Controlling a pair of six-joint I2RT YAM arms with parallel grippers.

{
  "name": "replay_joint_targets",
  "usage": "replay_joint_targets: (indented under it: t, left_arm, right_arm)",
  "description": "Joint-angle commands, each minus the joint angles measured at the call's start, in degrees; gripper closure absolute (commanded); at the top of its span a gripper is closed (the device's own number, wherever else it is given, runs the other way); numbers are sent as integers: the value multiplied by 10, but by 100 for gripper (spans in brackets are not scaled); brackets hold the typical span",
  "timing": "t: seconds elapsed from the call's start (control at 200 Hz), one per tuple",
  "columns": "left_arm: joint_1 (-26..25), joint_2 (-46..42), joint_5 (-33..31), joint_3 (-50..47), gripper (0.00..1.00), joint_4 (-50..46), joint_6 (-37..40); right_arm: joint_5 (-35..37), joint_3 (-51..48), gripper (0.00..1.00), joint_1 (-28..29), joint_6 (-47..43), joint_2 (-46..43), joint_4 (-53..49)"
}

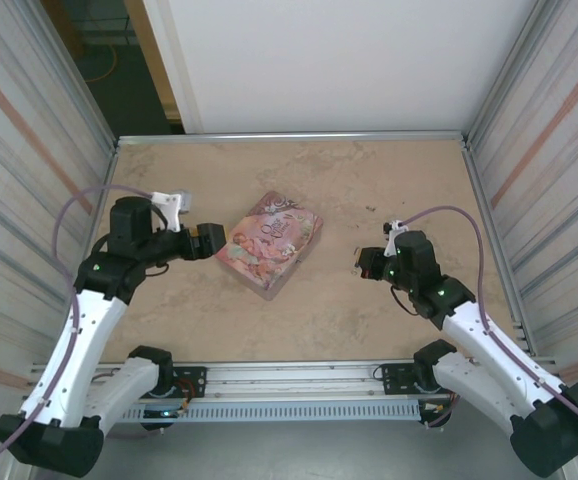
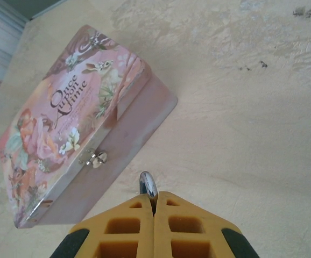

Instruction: Unlock a padlock with a key

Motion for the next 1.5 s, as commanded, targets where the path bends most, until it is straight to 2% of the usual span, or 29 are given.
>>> replay_joint_targets:
  t: [0.0,0.085,0.16,0.306,0.406,0.842,1.263,1.493]
  left_arm:
    - [3,-17,-37,31,14,-62,131]
    - [3,-29,-32,30,7,-64,183]
    - [2,-41,-10,22,4,-57,231]
    - [-22,-55,12,-14,1,-33,258]
    - [-26,-66,22,-49,1,-6,252]
    - [-26,-70,-8,-139,1,75,216]
    - [-27,-80,-83,-171,1,65,222]
    - [-27,-89,-89,-179,1,71,223]
  right_arm:
    - [-10,27,100,6,-16,-1,-53]
    - [-16,37,100,7,-17,1,-69]
    - [-21,48,100,9,-15,8,-87]
    - [-32,83,100,12,-9,33,-139]
    - [-38,97,100,19,-7,41,-167]
    - [-41,118,100,59,13,56,-267]
    - [-39,92,100,111,34,132,-237]
    - [-43,85,100,134,38,196,-198]
